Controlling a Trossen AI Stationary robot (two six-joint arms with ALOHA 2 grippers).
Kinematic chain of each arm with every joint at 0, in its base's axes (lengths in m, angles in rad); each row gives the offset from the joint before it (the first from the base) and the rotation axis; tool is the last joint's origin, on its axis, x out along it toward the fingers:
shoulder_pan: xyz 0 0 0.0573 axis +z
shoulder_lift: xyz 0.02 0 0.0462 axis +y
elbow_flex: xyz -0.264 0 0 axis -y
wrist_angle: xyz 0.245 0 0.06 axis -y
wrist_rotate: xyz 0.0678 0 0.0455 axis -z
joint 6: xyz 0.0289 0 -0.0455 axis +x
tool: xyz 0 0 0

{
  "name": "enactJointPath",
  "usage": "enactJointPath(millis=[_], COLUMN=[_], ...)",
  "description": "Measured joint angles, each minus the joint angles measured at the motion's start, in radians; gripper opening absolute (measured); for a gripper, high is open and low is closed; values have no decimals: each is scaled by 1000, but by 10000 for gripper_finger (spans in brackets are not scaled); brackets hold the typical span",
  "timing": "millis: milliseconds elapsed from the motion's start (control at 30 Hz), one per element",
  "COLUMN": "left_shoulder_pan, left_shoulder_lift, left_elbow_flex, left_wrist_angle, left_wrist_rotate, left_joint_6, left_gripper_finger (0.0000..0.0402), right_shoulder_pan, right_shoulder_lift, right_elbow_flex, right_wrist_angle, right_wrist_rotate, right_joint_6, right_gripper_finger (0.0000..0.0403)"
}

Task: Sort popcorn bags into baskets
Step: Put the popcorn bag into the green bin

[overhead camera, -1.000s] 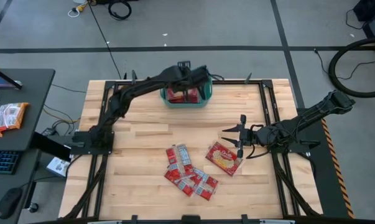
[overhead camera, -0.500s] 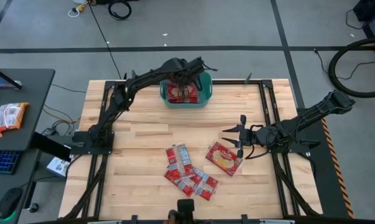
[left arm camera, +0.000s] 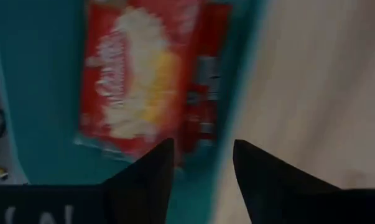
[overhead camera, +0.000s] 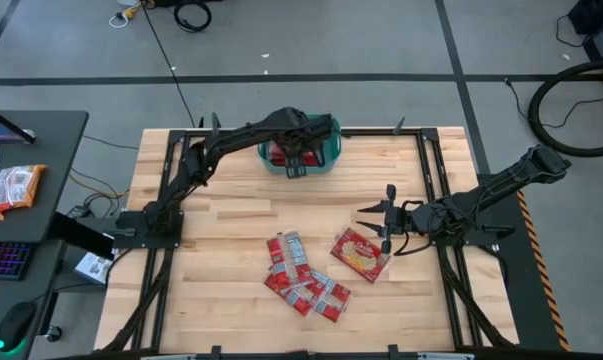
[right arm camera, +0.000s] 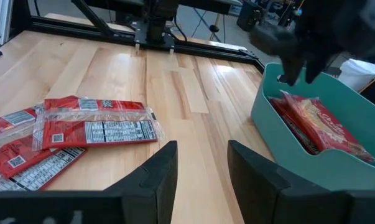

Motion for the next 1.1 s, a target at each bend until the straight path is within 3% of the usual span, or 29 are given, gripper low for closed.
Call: enactJointPath(millis=[267,367,700,800,900,1100], left_shoulder_pan=[-199,-261,-352,-365,-377,-416], left_shoulder_lift=[-87,-113,-128,-202,-316,-576], left_elbow_flex=[0,1,-28,-144,-337,-764], left_wrist_angle=[-27,-13,-58,-33,50,418], left_wrist_rotate=[38,96,127,126,111,104], left_joint_6=[-56,-67,-101,-132,-180,-297], left_gripper_finger=[149,139,99,82,65,44], right_shoulder_pan=[0,0,0,0,0,0], right_shoulder_lift=[0,0,0,0,0,1], right_elbow_flex=[0,0,0,0,0,0], right_wrist_angle=[-9,-9,-25,-47,-67,-46], right_wrist_rotate=[0,-9,-84,-84,-83,-82], right_joint_6=[6,18,66,78,96,107], right_gripper_finger=[145,145,145,145,145,145])
